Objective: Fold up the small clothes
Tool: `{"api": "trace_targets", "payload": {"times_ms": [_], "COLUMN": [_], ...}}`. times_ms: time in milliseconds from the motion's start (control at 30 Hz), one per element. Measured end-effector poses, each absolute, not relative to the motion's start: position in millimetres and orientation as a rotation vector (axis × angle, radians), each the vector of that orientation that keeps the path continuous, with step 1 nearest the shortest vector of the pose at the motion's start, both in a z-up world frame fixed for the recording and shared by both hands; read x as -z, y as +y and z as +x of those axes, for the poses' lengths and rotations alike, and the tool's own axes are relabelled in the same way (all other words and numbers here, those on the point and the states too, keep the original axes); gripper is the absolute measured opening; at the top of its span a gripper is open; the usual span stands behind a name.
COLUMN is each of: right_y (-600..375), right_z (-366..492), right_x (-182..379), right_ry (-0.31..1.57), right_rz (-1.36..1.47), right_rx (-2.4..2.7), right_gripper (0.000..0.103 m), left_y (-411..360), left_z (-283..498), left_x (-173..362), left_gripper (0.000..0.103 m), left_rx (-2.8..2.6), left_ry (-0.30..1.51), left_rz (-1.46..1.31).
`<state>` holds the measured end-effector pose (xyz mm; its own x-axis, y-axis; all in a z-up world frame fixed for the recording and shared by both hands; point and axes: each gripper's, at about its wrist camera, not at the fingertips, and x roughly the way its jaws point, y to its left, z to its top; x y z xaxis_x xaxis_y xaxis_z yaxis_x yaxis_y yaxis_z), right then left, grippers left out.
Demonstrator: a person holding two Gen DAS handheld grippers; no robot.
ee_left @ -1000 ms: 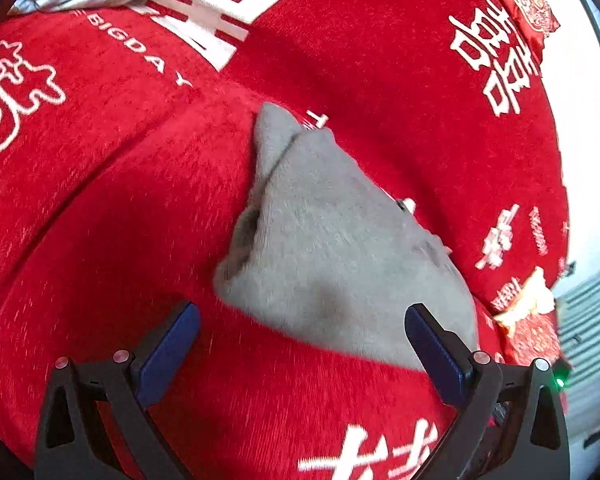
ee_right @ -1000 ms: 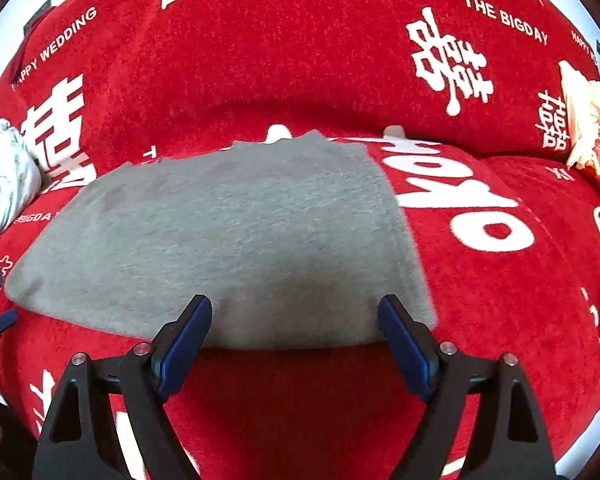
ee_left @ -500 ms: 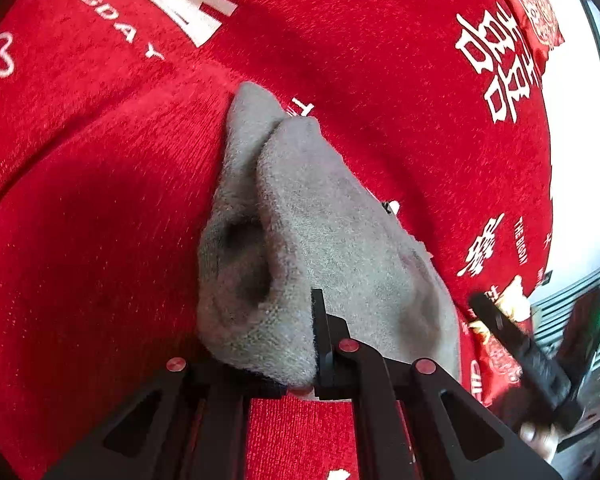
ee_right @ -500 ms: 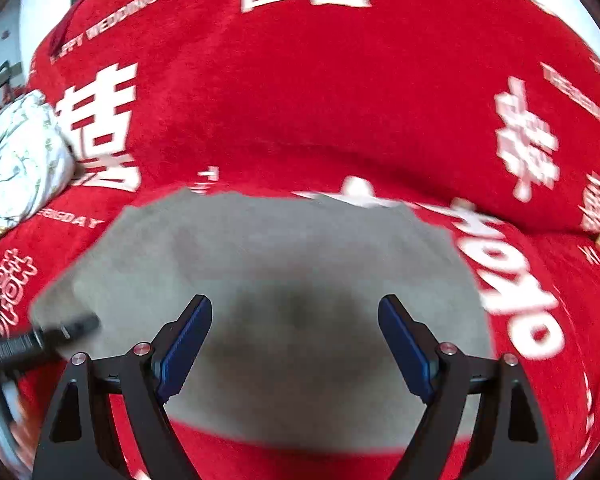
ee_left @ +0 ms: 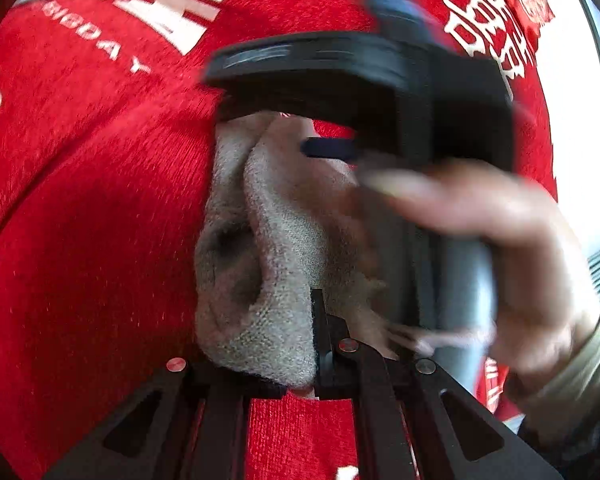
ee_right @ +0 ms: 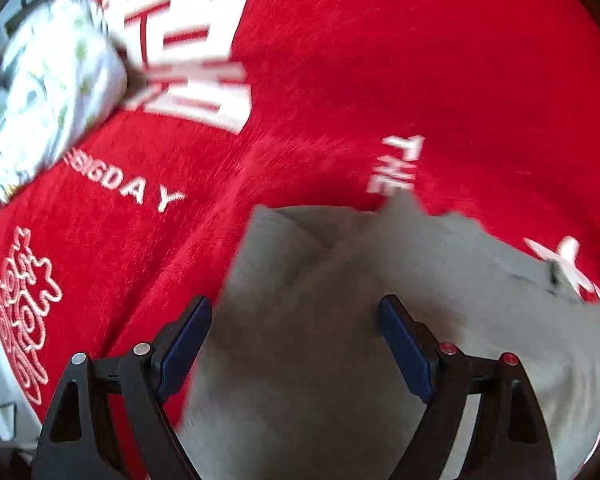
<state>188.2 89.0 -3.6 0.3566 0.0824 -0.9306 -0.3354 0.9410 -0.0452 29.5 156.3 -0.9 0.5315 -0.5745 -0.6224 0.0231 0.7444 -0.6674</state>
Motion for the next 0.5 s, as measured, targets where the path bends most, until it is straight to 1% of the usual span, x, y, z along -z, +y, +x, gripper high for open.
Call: {"api": "trace_targets", "payload": {"times_ms": [33, 67, 133, 167, 200, 333, 500], "right_y": [98, 105, 110, 111, 110, 89, 62], "right_z": [193, 195, 197, 198, 198, 196, 195], "right_x": [11, 15, 15, 12, 11, 0, -22], "right_ry": [1.183, 1.174, 1.163, 1.153, 1.146, 1.14, 1.1], "right_rz": [-0.306, -0.363, -0.388, -0.416, -0.447, -0.371, -0.193], "right_rx": [-0.242, -0.223, -0.207, -0.174, -0.155, -0.235, -0.287], "right_gripper": [0.087, 0.083, 0.067, 0.043, 0.026, 0.023, 0.023], "left_y": [155, 153, 151, 149, 146, 133, 130], "left_z": [30, 31, 31, 32, 31, 28, 25], "left_x": [-1, -3, -5, -8, -11, -24, -30], "left_gripper": [0.008, 0.008, 0.008, 0.008, 0.008, 0.008, 0.008], "left_rx": [0.386, 0.384, 0.377, 0.371, 0.365, 0.358, 0.37], "left_ry": [0.953, 0.95, 0.947, 0.939, 0.93, 0.896, 0.891], "left_rz": [-0.641, -0.625, -0.598, -0.571, -0.546, -0.455, -0.447]}}
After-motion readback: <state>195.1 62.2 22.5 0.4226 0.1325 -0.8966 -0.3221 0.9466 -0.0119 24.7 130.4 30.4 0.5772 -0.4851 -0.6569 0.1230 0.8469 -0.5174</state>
